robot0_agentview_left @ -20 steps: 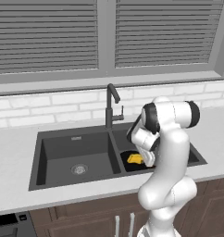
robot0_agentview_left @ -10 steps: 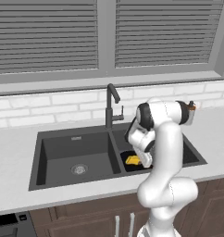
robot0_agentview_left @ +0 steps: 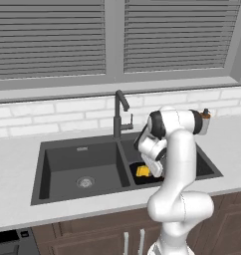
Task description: Pick the pan and sponge and place them into the sink. Then turn on the water.
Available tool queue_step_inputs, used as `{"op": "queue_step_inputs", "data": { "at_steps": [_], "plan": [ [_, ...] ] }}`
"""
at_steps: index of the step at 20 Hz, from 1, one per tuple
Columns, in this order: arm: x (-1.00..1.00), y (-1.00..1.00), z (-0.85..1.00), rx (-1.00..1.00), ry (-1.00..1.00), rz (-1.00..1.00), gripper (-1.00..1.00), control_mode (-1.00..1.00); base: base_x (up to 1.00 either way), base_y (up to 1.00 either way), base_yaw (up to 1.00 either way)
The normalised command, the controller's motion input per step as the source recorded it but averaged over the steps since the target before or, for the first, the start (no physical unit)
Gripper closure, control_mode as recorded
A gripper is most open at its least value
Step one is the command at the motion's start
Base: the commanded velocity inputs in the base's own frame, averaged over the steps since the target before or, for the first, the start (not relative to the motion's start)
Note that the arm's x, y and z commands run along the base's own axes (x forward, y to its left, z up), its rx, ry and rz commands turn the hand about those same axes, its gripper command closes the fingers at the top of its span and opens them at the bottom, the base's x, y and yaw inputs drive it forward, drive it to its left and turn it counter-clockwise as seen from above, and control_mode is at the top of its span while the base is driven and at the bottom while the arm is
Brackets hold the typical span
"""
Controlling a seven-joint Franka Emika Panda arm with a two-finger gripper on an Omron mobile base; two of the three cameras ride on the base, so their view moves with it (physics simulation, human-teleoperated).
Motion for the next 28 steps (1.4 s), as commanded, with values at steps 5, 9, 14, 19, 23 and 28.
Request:
{"op": "queue_step_inputs", "data": {
  "at_steps": [5,9,14,19,23,28],
  "plan": [
    [0.0,-0.01,-0.04,0.0,-0.06,0.01,-1.0,-1.0,0.0,0.0,0.0],
    [-0.04,-0.04,0.0,0.01,-0.11,0.0,-1.0,-1.0,0.0,0.0,0.0],
    [-0.2,-0.15,0.19,0.05,-0.15,0.0,-1.0,-1.0,0.0,0.0,0.0],
    [-0.47,-0.35,0.56,0.1,-0.17,0.0,-1.0,-1.0,0.0,0.0,0.0],
    [-0.64,-0.15,0.61,0.13,-0.12,0.0,-1.0,-1.0,0.0,0.0,0.0],
    [-0.38,0.0,0.69,0.14,-0.09,0.0,-1.0,-1.0,0.0,0.0,0.0]
  ]
}}
